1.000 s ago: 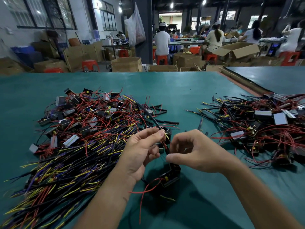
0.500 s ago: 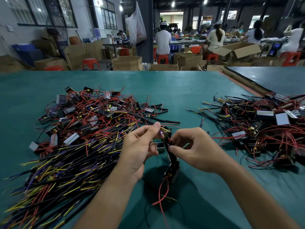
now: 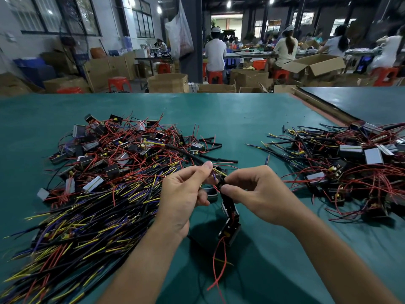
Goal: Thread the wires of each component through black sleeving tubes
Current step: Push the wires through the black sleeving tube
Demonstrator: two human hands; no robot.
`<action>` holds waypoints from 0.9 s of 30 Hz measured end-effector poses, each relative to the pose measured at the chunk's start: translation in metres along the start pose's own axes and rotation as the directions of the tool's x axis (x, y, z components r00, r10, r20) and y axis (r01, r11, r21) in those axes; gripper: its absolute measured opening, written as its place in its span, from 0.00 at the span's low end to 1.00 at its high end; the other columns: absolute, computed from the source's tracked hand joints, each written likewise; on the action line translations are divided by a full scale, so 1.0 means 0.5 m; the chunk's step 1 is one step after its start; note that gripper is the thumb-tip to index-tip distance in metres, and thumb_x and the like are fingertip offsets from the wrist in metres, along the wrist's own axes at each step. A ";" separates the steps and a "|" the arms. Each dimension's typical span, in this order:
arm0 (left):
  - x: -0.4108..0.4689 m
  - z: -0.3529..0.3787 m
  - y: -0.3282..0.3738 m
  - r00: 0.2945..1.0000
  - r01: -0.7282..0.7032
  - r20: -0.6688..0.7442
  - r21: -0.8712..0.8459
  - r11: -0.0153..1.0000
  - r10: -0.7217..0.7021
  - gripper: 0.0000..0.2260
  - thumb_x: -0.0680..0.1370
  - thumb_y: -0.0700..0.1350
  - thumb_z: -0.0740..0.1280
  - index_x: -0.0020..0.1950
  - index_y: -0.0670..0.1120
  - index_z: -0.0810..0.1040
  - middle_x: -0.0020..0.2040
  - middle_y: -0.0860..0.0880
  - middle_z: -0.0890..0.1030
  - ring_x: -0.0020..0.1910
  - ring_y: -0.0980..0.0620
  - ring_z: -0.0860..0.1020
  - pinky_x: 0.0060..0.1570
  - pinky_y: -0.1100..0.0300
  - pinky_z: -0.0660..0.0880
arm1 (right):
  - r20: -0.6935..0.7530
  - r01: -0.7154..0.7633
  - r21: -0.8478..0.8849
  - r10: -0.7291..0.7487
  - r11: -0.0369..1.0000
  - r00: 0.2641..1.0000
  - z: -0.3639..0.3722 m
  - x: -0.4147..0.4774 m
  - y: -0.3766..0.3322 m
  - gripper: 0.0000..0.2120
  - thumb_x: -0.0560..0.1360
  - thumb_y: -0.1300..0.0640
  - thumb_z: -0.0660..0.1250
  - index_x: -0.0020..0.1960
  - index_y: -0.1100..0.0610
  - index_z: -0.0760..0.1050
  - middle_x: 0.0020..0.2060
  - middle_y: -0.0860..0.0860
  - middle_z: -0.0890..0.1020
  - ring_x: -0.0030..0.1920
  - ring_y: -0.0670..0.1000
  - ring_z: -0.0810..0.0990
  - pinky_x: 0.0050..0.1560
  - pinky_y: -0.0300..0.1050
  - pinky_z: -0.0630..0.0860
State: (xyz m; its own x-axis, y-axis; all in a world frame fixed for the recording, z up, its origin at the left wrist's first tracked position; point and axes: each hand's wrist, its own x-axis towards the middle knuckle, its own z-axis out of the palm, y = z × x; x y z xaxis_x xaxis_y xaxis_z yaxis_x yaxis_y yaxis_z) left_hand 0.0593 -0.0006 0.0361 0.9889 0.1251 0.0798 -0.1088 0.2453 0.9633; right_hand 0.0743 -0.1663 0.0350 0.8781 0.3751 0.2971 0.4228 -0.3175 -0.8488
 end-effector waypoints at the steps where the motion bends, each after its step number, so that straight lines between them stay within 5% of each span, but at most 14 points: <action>1: 0.000 0.000 -0.002 1.000 -0.027 -0.016 0.025 0.999 0.027 0.11 0.75 0.45 0.71 0.34 0.45 0.84 0.31 0.48 0.81 0.19 0.56 0.67 0.23 0.64 0.70 | 0.005 -0.010 0.012 0.010 1.000 1.000 -0.001 0.000 0.000 0.04 0.74 0.57 0.71 0.42 0.57 0.82 0.35 0.60 0.82 0.35 0.49 0.76 0.43 0.62 0.77; 6: 0.001 0.002 -0.011 0.981 -0.174 -0.057 0.169 0.970 0.186 0.11 0.75 0.41 0.71 0.32 0.44 0.83 0.31 0.43 0.80 0.22 0.54 0.68 0.24 0.63 0.68 | 0.045 -0.056 -0.014 0.057 0.998 0.997 0.000 0.001 0.008 0.05 0.75 0.55 0.72 0.41 0.54 0.83 0.33 0.63 0.80 0.33 0.49 0.73 0.36 0.55 0.73; 9: 0.001 0.004 -0.009 0.985 -0.166 -0.030 0.145 0.975 0.172 0.13 0.76 0.40 0.69 0.31 0.43 0.82 0.30 0.47 0.80 0.21 0.55 0.67 0.24 0.63 0.68 | 0.040 -0.076 0.018 0.075 0.997 0.996 0.002 0.002 0.009 0.05 0.74 0.56 0.72 0.40 0.54 0.83 0.31 0.63 0.78 0.33 0.49 0.72 0.38 0.51 0.70; 17: -0.003 0.012 -0.006 0.998 -0.060 0.021 0.015 0.998 0.060 0.09 0.77 0.40 0.67 0.38 0.40 0.81 0.31 0.48 0.80 0.19 0.55 0.69 0.24 0.63 0.72 | -0.025 -0.111 0.010 0.111 0.994 0.994 -0.003 0.004 0.005 0.05 0.73 0.55 0.73 0.39 0.54 0.83 0.33 0.67 0.79 0.32 0.52 0.72 0.36 0.61 0.74; 22: 0.002 0.006 -0.012 0.998 -0.061 -0.008 0.058 0.996 0.062 0.11 0.78 0.40 0.66 0.45 0.32 0.79 0.29 0.51 0.78 0.20 0.56 0.70 0.24 0.65 0.72 | -0.017 -0.102 0.031 0.103 0.994 0.995 -0.005 0.005 0.007 0.05 0.73 0.56 0.73 0.39 0.55 0.83 0.32 0.67 0.78 0.32 0.52 0.72 0.36 0.51 0.69; 27: 0.001 0.004 -0.010 0.998 -0.057 0.031 0.036 0.998 0.056 0.09 0.78 0.41 0.67 0.44 0.37 0.83 0.34 0.48 0.83 0.20 0.56 0.69 0.25 0.64 0.74 | -0.024 -0.093 0.031 0.093 0.995 0.995 -0.005 0.004 0.007 0.06 0.74 0.56 0.72 0.39 0.54 0.83 0.32 0.65 0.79 0.32 0.51 0.71 0.36 0.50 0.69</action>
State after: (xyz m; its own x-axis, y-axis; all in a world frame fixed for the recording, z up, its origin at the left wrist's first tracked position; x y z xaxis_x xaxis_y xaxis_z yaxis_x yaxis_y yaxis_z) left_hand 0.0603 -0.0038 0.0317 0.9839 0.1092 0.1413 -0.1612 0.2030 0.9658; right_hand 0.0782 -0.1688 0.0335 0.9188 0.3229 0.2270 0.3327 -0.3241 -0.8856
